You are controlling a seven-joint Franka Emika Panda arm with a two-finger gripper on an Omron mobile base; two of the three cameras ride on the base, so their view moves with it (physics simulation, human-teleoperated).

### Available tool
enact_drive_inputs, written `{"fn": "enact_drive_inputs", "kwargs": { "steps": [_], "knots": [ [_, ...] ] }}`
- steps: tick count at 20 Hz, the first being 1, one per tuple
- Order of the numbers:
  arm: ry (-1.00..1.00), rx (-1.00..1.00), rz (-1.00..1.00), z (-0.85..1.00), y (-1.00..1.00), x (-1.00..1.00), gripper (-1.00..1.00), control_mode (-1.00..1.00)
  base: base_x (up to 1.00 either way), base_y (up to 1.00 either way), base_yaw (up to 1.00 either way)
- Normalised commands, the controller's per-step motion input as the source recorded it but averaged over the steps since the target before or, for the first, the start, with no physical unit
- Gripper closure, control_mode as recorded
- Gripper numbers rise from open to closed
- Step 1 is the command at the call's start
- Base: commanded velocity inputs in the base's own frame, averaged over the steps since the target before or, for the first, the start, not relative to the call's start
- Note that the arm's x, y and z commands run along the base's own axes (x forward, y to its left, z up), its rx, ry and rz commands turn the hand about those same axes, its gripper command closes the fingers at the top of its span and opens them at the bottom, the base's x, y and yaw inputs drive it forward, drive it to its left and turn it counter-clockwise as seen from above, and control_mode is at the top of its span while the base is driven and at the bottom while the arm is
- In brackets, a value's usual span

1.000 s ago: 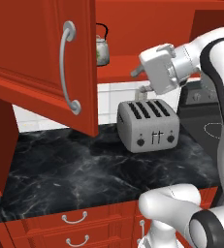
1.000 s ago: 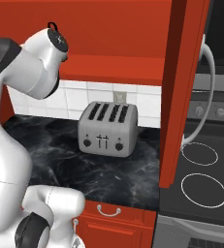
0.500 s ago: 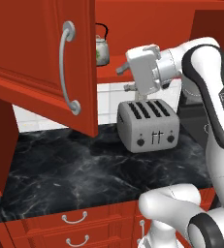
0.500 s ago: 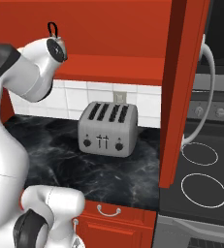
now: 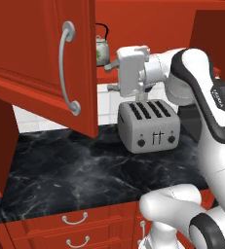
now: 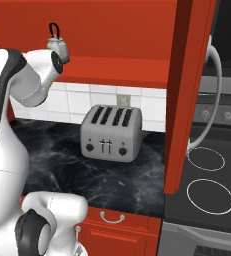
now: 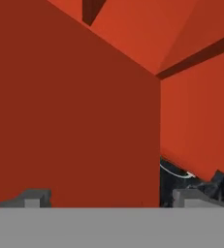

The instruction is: Open the cabinet, pick the kettle from the cabinet, and place it in the sink.

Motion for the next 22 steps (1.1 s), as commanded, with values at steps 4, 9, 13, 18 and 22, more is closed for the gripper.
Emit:
{"fn": "enact_drive_inputs", "kwargs": {
  "steps": [4,9,13,18,22],
  "knots": [
    [0.03,0.20,0.20,0.04,0.24,0.09,-1.00,-1.00,0.00,0.00,0.00],
    [0.05,0.20,0.23,0.02,0.23,0.12,-1.00,-1.00,0.00,0.00,0.00],
    [0.04,0.15,0.24,0.03,0.29,0.13,-1.00,-1.00,0.00,0.00,0.00],
    [0.06,0.13,0.25,0.06,0.30,0.10,-1.00,-1.00,0.00,0.00,0.00],
    [0.01,0.04,0.24,0.05,0.35,0.04,-1.00,-1.00,0.00,0.00,0.00]
  ]
}}
